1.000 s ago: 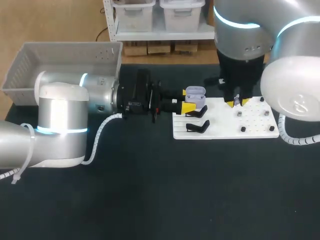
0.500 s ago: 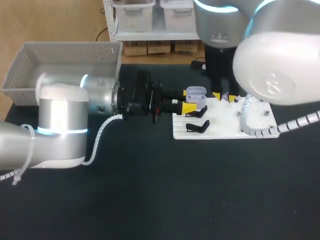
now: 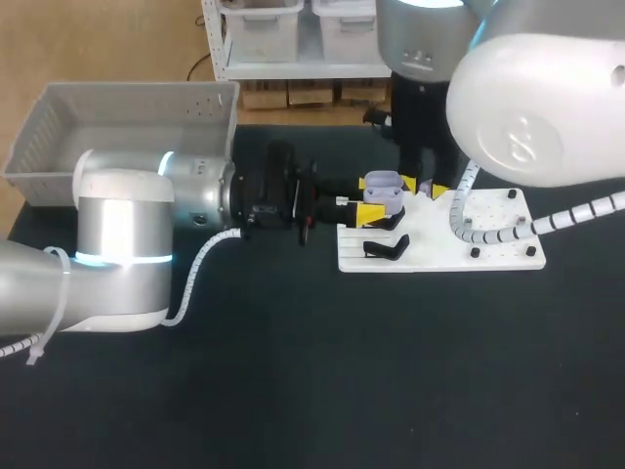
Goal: Pick up each earbud case from the left stands, insert the matching earbuds, close the lid, and place the case in the box.
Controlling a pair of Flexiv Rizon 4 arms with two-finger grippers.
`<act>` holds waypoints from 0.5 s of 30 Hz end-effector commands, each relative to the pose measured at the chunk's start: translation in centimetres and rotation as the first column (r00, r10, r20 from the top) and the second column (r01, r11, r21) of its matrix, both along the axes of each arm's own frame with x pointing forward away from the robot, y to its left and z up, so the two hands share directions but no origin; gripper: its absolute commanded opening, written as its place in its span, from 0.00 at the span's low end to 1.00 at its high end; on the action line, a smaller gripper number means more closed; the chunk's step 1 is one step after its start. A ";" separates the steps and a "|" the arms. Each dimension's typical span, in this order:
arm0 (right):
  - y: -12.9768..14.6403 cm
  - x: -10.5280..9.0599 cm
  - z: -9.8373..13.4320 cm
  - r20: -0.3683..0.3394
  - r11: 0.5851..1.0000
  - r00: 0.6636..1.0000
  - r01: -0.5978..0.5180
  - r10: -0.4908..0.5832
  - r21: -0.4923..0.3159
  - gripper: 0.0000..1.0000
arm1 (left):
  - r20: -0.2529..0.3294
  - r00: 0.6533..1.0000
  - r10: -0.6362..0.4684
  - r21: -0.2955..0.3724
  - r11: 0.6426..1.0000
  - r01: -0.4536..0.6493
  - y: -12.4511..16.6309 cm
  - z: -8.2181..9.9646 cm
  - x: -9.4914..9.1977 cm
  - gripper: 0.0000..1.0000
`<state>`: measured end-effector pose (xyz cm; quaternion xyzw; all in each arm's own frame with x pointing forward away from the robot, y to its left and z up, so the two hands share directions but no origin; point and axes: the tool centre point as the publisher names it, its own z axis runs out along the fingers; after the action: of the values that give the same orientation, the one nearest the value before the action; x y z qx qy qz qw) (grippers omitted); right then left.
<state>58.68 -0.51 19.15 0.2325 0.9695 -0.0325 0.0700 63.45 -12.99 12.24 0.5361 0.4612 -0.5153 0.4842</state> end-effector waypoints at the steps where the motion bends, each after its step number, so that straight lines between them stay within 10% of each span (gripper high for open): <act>1: 0.0 0.2 -0.4 0.002 1.000 1.000 0.007 -0.007 0.001 0.00 | 0.007 1.000 0.005 0.002 1.000 -0.005 0.0 -0.1 0.0 0.00; 15: 0.1 0.5 -0.7 0.007 0.999 1.000 0.012 -0.012 0.034 0.00 | 0.011 1.000 0.014 0.008 1.000 -0.014 -0.1 -0.1 0.1 0.00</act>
<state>59.39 -0.33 18.50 0.2392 0.9685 -0.0168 0.0669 63.65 -13.09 12.19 0.5387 0.4636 -0.5088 0.4857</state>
